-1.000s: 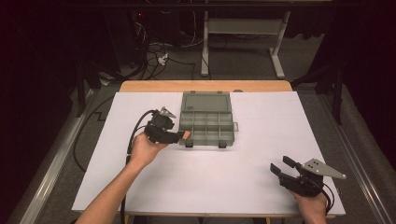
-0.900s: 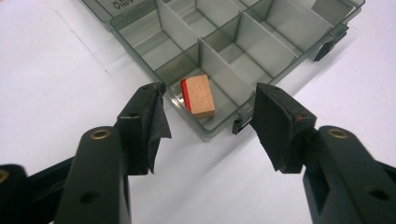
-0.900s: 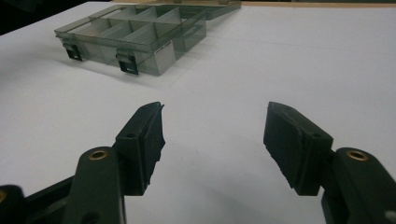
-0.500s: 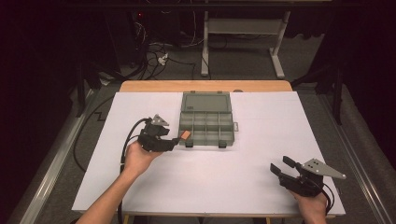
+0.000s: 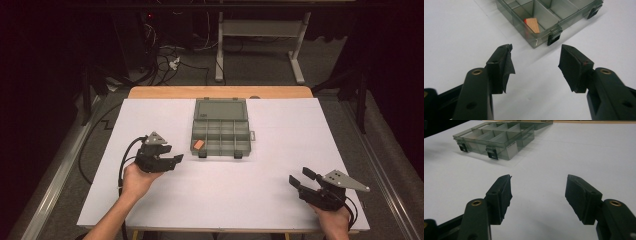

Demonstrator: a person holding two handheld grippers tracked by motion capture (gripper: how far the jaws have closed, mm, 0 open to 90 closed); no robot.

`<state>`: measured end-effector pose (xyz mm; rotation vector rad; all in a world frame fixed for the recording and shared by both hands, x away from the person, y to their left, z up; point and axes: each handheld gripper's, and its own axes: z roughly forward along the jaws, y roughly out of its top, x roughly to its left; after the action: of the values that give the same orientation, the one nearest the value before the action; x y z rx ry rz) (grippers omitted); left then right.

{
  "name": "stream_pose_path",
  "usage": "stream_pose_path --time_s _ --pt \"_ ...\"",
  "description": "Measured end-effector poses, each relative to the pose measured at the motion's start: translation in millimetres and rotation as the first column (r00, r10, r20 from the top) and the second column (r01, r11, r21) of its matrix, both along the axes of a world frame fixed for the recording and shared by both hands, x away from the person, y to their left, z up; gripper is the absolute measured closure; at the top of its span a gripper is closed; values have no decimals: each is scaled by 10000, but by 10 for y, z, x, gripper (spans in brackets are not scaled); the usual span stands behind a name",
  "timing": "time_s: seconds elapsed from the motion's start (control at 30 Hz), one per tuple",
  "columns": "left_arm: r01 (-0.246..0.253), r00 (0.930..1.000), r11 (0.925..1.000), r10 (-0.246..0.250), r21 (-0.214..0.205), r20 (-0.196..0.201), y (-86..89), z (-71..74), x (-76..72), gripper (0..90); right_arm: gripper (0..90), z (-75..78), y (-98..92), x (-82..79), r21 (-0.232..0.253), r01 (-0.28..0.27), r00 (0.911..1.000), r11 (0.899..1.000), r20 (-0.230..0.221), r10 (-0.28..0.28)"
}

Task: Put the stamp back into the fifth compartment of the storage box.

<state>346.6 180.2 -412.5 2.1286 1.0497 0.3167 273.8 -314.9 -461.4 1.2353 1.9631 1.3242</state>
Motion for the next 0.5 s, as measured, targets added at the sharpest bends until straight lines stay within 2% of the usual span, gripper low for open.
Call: stream_pose_path --time_s 0.5 --pt "-522 9984 9975 532 -480 209 234 -159 -219 419 376 -4 4 6 -43 -34 10000 10000 -20 34"
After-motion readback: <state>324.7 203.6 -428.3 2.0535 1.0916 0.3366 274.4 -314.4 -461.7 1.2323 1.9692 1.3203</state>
